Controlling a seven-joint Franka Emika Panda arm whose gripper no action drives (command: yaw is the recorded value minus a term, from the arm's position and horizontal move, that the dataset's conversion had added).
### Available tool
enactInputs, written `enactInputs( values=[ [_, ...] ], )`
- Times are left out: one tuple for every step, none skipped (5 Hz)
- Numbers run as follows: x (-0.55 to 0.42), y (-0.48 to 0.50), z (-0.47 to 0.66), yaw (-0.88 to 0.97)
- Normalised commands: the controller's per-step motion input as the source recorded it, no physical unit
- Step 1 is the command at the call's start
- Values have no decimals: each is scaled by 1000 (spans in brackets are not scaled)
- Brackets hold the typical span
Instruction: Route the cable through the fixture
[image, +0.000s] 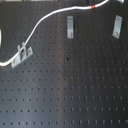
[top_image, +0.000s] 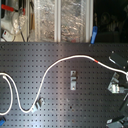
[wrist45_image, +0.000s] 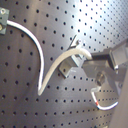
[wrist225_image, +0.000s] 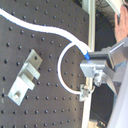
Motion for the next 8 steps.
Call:
enactInputs(
  values=[
    [213, 894, 62, -114],
    [152, 730, 70, -54],
    [10, 14, 0, 0],
    [50, 644, 0, -31],
    [112, 730, -1, 0],
    [174, 252, -19, 0],
    [84, 122, 2, 0],
    [171, 548, 2, 0]
  ],
)
